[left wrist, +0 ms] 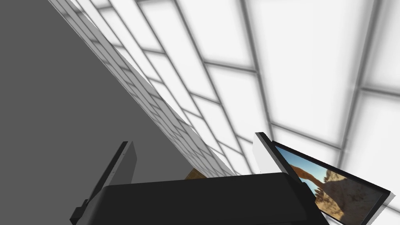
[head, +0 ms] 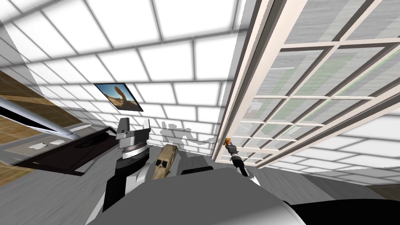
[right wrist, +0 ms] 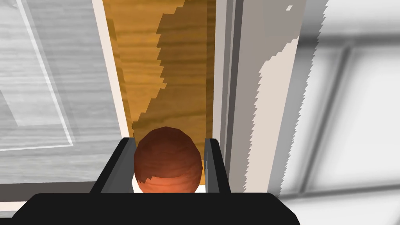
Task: Pull the door open
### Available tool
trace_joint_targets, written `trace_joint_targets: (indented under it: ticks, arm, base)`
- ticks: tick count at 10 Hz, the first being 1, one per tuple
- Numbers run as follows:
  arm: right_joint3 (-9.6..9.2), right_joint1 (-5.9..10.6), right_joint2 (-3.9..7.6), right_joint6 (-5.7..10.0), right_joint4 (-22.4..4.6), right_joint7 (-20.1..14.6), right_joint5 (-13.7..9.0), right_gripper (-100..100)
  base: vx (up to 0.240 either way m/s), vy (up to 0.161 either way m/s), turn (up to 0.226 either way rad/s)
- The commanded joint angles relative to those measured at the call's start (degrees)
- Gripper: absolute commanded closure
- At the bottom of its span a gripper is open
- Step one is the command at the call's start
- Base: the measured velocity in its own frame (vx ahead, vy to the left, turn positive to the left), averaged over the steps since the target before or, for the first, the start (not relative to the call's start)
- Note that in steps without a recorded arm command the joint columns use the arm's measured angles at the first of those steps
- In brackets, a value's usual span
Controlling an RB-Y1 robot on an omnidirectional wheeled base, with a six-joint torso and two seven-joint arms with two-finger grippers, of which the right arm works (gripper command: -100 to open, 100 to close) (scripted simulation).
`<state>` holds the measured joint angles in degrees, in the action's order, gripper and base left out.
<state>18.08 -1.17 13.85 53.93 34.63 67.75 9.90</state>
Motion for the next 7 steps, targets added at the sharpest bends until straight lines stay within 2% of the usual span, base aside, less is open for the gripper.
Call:
trace_joint_targets:
  ticks: [1,7]
  arm:
    - [-0.35,0.14,-0.02,0.13,-0.1,-1.8,-0.5,100]
    - [-1.66,0.39,0.11,0.03,-0.1,-8.6,-2.2,100]
  base:
    - [-0.026,-0.012,0.017]
    - [-0.027,-0.008,0.019]
